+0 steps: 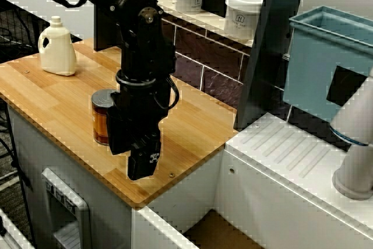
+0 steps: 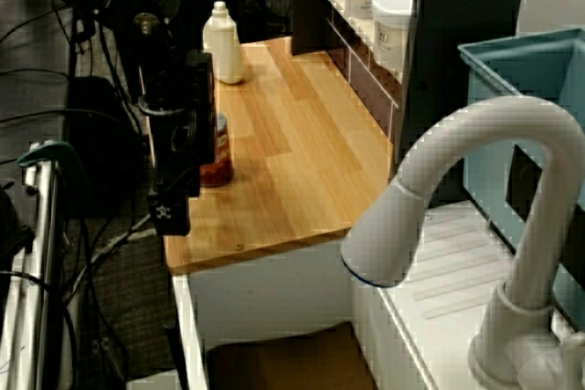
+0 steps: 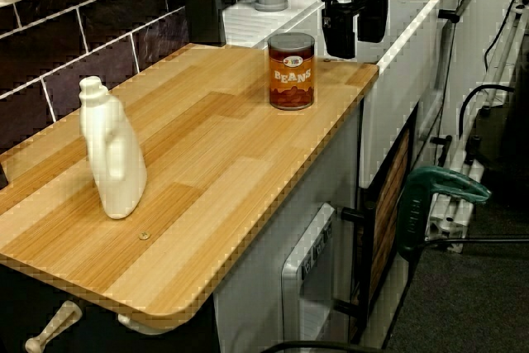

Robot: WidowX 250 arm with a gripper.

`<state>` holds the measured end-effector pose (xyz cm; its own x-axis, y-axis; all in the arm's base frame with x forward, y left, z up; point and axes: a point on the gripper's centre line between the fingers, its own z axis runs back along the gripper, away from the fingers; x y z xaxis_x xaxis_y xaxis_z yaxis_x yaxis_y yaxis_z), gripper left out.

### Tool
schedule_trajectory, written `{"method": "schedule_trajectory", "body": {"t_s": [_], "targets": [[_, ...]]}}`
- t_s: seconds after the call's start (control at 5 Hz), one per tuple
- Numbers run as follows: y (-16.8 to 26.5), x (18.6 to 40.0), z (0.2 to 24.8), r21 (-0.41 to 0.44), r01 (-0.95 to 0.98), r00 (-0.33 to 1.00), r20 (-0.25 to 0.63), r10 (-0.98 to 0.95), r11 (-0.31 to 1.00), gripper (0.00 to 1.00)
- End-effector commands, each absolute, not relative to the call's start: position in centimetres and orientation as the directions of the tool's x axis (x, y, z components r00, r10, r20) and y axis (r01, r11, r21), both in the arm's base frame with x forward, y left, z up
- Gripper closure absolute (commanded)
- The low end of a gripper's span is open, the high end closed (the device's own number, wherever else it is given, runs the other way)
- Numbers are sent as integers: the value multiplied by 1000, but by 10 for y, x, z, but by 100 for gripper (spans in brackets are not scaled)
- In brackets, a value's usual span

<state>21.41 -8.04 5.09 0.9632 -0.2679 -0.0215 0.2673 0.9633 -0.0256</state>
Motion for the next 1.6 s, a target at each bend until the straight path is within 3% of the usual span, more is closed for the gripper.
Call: {"method": "schedule_trajectory", "body": {"t_s": [0.0,0.6,1.0,1.4], "targets": [[-75,229,64,-12,233,971,67,-231,972,0],[-29,247,51,-9,157,985,77,-155,988,0],[4,241,73,-24,181,983,42,-180,983,0],[62,243,85,-46,87,991,101,-82,995,0]]}}
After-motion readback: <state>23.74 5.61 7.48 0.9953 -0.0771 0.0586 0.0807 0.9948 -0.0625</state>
